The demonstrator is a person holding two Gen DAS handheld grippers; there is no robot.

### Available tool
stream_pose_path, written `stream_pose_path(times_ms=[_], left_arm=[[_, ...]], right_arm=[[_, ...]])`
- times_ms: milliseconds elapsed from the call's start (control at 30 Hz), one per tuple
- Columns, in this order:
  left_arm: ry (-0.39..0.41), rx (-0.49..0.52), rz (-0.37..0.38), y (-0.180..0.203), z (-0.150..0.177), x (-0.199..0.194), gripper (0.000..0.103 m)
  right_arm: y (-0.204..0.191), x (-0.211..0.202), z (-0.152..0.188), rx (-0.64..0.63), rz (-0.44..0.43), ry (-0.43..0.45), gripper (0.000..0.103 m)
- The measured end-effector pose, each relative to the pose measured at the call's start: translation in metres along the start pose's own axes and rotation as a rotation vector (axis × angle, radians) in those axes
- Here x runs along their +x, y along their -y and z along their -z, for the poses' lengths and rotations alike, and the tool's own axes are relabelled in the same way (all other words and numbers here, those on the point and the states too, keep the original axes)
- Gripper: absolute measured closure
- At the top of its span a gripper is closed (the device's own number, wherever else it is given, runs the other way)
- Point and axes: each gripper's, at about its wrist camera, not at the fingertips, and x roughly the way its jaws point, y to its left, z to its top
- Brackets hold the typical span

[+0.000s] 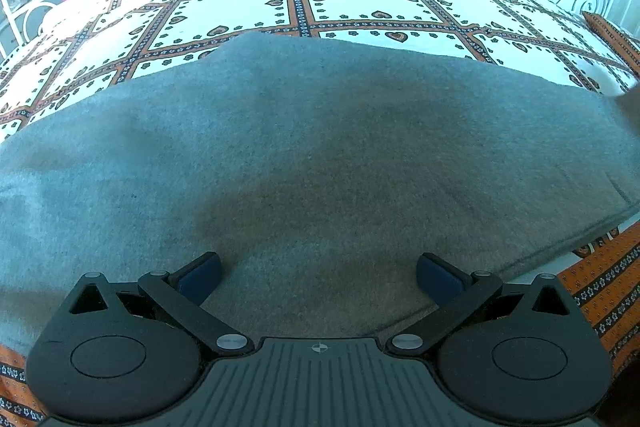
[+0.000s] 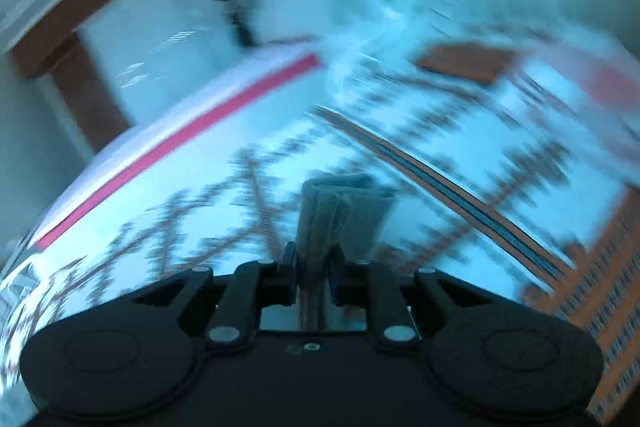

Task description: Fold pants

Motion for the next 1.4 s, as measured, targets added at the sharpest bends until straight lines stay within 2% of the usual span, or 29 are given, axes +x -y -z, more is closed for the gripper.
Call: stream_pose_path(times_ms=[133,267,367,533,667,767,867,900,1033,1100,1200,1267,1400], left_arm=[[0.003,-0.009,0.006,-0.005,0.002,-0.003,0.000],[0.011,-0.040,0.008,-0.016,0.005,-0.008,0.000],[0.021,-0.084,0.012,-0.027,0.007,-0.013,0.000],[0.052,-0.172,-0.019,-0.052,0.015,-0.022,0.000],[0.066,-0.224,-0.055,-0.071,0.023,-0.027,0.000],[0.078,-0.243,-0.065,-0.080,0.027,-0.029,0.000],[0.083,-0.253,-0.062,-0.082,0.027,-0.029,0.000],[0.085,-0.254,-0.058,-0.081,0.027,-0.029,0.000],[0.089,-0.263,-0.042,-0.079,0.023,-0.028,0.000],[0.101,-0.269,-0.022,-0.076,0.021,-0.030,0.000],[0.105,-0.262,0.010,-0.068,0.017,-0.028,0.000],[0.098,-0.248,0.025,-0.059,0.015,-0.025,0.000],[0.076,-0.218,0.042,-0.045,0.012,-0.021,0.000]], right_arm=[[-0.075,-0.007,-0.004,-0.158,-0.153,0.026,0.097],[-0.155,-0.011,0.013,-0.347,-0.318,0.003,0.097],[-0.202,-0.007,0.041,-0.435,-0.426,-0.050,0.097],[-0.250,0.010,0.098,-0.453,-0.529,-0.189,0.097],[-0.271,0.020,0.139,-0.442,-0.551,-0.274,0.097],[-0.277,0.030,0.170,-0.484,-0.524,-0.351,0.097],[-0.273,0.045,0.197,-0.515,-0.484,-0.470,0.090],[-0.271,0.044,0.200,-0.516,-0.489,-0.477,0.089],[-0.267,0.036,0.187,-0.484,-0.500,-0.477,0.081],[-0.261,0.026,0.177,-0.478,-0.499,-0.445,0.076],[-0.250,0.016,0.167,-0.492,-0.483,-0.412,0.055],[-0.241,0.012,0.161,-0.532,-0.452,-0.370,0.055],[-0.219,0.014,0.155,-0.527,-0.405,-0.363,0.055]])
